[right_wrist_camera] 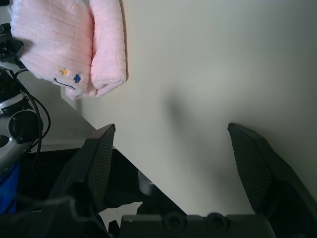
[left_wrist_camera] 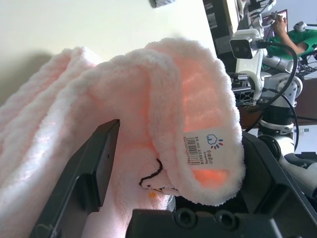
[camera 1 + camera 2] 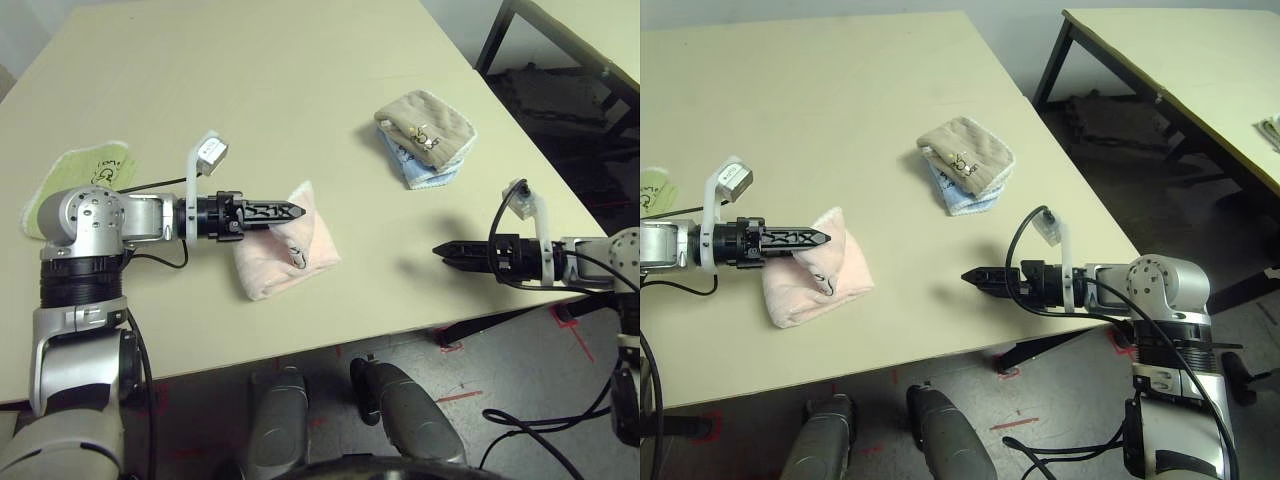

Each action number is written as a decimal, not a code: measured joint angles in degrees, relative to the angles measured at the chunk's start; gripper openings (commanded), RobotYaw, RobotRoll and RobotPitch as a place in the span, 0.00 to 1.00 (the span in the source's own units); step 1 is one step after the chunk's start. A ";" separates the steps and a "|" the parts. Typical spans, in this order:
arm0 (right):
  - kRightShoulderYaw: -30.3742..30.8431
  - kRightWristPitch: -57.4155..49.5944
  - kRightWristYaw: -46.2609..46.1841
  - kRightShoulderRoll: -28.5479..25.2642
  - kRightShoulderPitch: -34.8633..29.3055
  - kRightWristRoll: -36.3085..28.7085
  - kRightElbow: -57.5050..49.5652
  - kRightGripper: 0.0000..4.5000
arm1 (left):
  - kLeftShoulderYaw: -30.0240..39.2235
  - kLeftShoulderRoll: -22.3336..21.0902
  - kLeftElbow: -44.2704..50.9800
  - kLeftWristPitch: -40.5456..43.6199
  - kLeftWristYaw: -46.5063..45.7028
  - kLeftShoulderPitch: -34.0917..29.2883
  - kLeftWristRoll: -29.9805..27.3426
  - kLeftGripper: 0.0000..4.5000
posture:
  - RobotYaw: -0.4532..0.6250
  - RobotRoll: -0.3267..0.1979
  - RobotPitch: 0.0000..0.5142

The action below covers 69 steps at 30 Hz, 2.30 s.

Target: Fold the towel and set it aside.

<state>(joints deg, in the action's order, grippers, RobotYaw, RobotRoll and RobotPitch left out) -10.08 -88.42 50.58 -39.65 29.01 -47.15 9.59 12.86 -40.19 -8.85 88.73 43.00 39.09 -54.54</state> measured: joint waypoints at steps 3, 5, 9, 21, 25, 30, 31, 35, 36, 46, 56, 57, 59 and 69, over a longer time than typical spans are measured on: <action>0.01 0.49 0.05 -0.01 0.00 0.00 0.01 1.00 | 0.75 -0.03 -0.05 -0.77 0.00 0.44 0.26 0.99 | 0.30 0.62 0.41; 0.03 0.57 0.06 0.00 0.01 0.00 0.03 1.00 | 1.62 -0.03 -0.12 -0.93 0.00 1.36 0.26 0.99 | 0.30 0.62 0.41; 0.19 0.86 0.20 -0.01 0.01 0.01 0.04 1.00 | 2.74 -0.04 -0.27 -0.10 0.48 2.89 -0.26 0.99 | 0.30 0.62 0.40; 3.13 13.94 3.97 -1.51 -2.84 2.54 -4.76 1.00 | 2.29 -10.29 9.51 -14.03 14.24 -8.26 0.04 0.99 | 0.30 0.62 0.41; 9.21 29.68 8.08 -1.49 -4.04 7.86 -13.98 0.90 | 1.24 -13.14 14.41 -30.73 21.79 -15.39 6.64 0.86 | 0.32 0.62 0.40; 15.44 41.13 10.39 7.22 1.58 10.18 -19.01 0.49 | -0.92 -10.46 17.44 -49.85 28.68 -20.34 13.00 0.48 | 0.32 0.62 0.40; 16.12 42.01 10.39 9.63 3.17 10.07 -19.11 0.40 | -0.87 -8.97 18.41 -52.83 29.22 -20.86 13.17 0.40 | 0.33 0.62 0.40; 18.17 44.34 11.08 16.55 7.26 9.26 -17.73 0.07 | -1.80 -5.74 21.43 -62.90 30.62 -24.66 16.25 0.08 | 0.34 0.62 0.40; 18.95 45.06 11.49 17.42 7.46 9.48 -17.08 0.01 | -2.30 -4.70 21.66 -64.46 30.53 -25.66 16.84 0.01 | 0.34 0.62 0.40; 28.44 55.42 18.25 21.20 5.74 16.33 -9.16 0.01 | -5.02 -1.19 23.36 -76.87 28.10 -39.76 24.30 0.01 | 0.36 0.62 0.40; 33.61 67.61 18.40 23.55 6.19 28.53 2.55 0.01 | -0.70 -3.50 23.20 -81.71 26.60 -46.80 25.77 0.01 | 0.38 0.62 0.38; 33.62 68.07 18.33 23.29 6.19 29.48 3.16 0.01 | 0.41 -3.86 23.01 -81.82 26.44 -47.26 25.59 0.01 | 0.38 0.62 0.38; 33.59 69.05 18.38 22.28 6.19 30.83 3.90 0.01 | 2.82 -4.38 22.55 -82.07 26.31 -48.75 25.22 0.01 | 0.38 0.62 0.38; 25.96 61.81 20.93 16.37 7.10 24.67 -2.61 0.01 | 8.94 -6.21 22.08 -81.45 27.28 -51.81 21.08 0.01 | 0.38 0.62 0.38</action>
<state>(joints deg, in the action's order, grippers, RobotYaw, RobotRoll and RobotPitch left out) 15.88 -26.61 71.51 -23.28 36.10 -22.48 6.98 21.79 -46.40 13.23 7.28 70.28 -12.72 -33.47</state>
